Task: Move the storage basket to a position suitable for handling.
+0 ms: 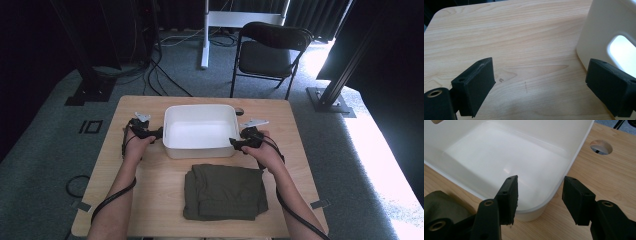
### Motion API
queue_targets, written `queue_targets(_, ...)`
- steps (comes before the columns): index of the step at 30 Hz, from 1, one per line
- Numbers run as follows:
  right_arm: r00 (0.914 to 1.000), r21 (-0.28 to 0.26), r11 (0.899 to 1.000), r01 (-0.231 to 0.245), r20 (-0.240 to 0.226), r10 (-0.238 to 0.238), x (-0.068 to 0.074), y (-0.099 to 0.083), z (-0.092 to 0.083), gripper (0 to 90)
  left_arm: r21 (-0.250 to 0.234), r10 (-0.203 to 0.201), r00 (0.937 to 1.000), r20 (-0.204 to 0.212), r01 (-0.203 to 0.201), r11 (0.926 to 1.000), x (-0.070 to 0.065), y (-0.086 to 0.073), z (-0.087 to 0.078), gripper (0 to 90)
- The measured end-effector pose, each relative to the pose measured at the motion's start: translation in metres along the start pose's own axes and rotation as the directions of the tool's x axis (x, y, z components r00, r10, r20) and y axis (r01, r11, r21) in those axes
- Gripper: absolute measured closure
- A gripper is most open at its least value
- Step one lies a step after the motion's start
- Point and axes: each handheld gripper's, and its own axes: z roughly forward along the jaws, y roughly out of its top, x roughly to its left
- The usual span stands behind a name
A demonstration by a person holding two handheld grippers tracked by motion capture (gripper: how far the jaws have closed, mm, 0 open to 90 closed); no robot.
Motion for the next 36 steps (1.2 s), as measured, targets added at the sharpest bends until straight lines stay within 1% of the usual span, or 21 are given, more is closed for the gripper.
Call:
queue_targets(5, 0.9999, -0.005, 1.0, -0.011, -0.002, 0.011, -0.001, -0.003, -0.003, 46.4, -0.006, 0.003, 0.9999, 0.01, -0.003, 1.0, -0.001, 0.0, 0.001, 9.6)
queue_targets(9, 0.9986, -0.011, 0.999, -0.041, -0.034, 0.041, -0.005, -0.004, -0.003, 43.0, -0.022, -0.007, 0.9998, 0.016, 0.008, 0.9997, 0.001, 0.0, -0.004, 9.6)
queue_targets(10, 0.9975, -0.012, 0.998, -0.056, -0.044, 0.055, -0.006, -0.004, -0.003, 41.5, -0.039, -0.027, 0.9993, 0.024, 0.028, 0.9989, 0.004, 0.001, -0.01, 9.6)
queue_targets(11, 0.9967, -0.035, 0.996, -0.078, -0.027, 0.077, -0.012, -0.003, -0.003, 39.8, -0.047, -0.02, 0.9995, 0.025, 0.022, 0.9987, 0.005, 0.003, -0.015, 9.6)
queue_targets(12, 0.9967, -0.035, 0.996, -0.078, -0.027, 0.077, -0.012, -0.003, -0.003, 39.8, -0.057, -0.015, 0.9995, 0.027, 0.017, 0.9982, 0.007, 0.004, -0.02, 9.6)
queue_targets(13, 0.9944, -0.06, 0.993, -0.105, -0.019, 0.104, -0.015, 0.0, -0.004, 38.8, -0.065, -0.018, 0.9994, 0.03, 0.02, 0.9977, 0.008, 0.006, -0.025, 9.6)
queue_targets(15, 0.9944, -0.06, 0.993, -0.105, -0.019, 0.104, -0.015, 0.0, -0.004, 38.8, -0.069, -0.021, 0.9991, 0.037, 0.024, 0.9973, 0.008, 0.007, -0.029, 9.6)
queue_targets(16, 0.9933, -0.071, 0.991, -0.115, -0.013, 0.115, -0.016, 0.001, -0.005, 38.8, -0.095, -0.048, 0.9965, 0.068, 0.054, 0.994, 0.008, 0.009, -0.04, 9.6)
queue_targets(17, 0.9918, -0.101, 0.987, -0.122, 0.025, 0.125, -0.018, 0.007, -0.006, 38.7, -0.097, -0.05, 0.9951, 0.086, 0.058, 0.9936, 0.007, 0.011, -0.047, 14.0)
queue_targets(18, 0.9896, -0.116, 0.985, -0.132, 0.043, 0.137, -0.019, 0.01, -0.006, 38.8, -0.099, -0.05, 0.9939, 0.098, 0.06, 0.9933, 0.005, 0.012, -0.051, 14.1)
queue_targets(19, 0.989, -0.122, 0.984, -0.13, 0.055, 0.138, -0.019, 0.012, -0.006, 38.9, -0.098, -0.039, 0.9912, 0.127, 0.052, 0.9939, 0.001, 0.013, -0.058, 15.0)
queue_targets(21, 0.9876, -0.133, 0.984, -0.116, 0.09, 0.129, -0.018, 0.017, -0.005, 40.8, -0.079, -0.047, 0.9884, 0.145, 0.059, 0.9952, -0.002, 0.015, -0.063, 17.3)
queue_targets(23, 0.9868, -0.137, 0.984, -0.113, 0.1, 0.127, -0.017, 0.019, -0.003, 42.1, -0.092, -0.07, 0.9793, 0.19, 0.089, 0.9918, -0.007, 0.017, -0.069, 23.4)
queue_targets(24, 0.9861, -0.138, 0.984, -0.108, 0.111, 0.124, -0.016, 0.02, -0.001, 42.7, -0.093, -0.069, 0.9776, 0.199, 0.089, 0.9917, -0.009, 0.017, -0.07, 25.6)
queue_targets(26, 0.9848, -0.136, 0.986, -0.097, 0.13, 0.115, -0.013, 0.021, 0.002, 43.8, -0.105, -0.038, 0.9775, 0.207, 0.061, 0.9925, -0.016, 0.018, -0.071, 25.6)
queue_targets(27, 0.9843, -0.131, 0.986, -0.1, 0.132, 0.118, -0.013, 0.022, 0.004, 47.4, -0.108, -0.023, 0.9767, 0.213, 0.047, 0.9931, -0.021, 0.017, -0.07, 25.6)
queue_targets(28, 0.9835, -0.109, 0.988, -0.112, 0.13, 0.126, -0.012, 0.022, 0.007, 47.8, -0.102, -0.02, 0.9768, 0.213, 0.043, 0.9938, -0.024, 0.017, -0.068, 26.5)
queue_targets(30, 0.9793, -0.097, 0.989, -0.11, 0.159, 0.125, -0.01, 0.021, 0.011, 50.4, -0.087, -0.014, 0.9771, 0.213, 0.033, 0.9956, -0.03, 0.017, -0.066, 28.8)
queue_targets(32, 0.9755, -0.083, 0.989, -0.119, 0.176, 0.132, -0.009, 0.02, 0.015, 53.7, -0.062, 0.002, 0.9824, 0.187, 0.009, 0.998, -0.035, 0.016, -0.063, 40.1)
queue_targets(34, 0.9731, -0.069, 0.99, -0.123, 0.187, 0.134, -0.008, 0.02, 0.018, 57.8, -0.05, 0.021, 0.9845, 0.174, -0.012, 0.9987, -0.037, 0.015, -0.061, 47.8)
queue_targets(36, 0.9695, -0.056, 0.991, -0.119, 0.209, 0.128, -0.007, 0.018, 0.021, 65.1, -0.037, 0.026, 0.9869, 0.159, -0.021, 0.9991, -0.038, 0.015, -0.059, 54.3)
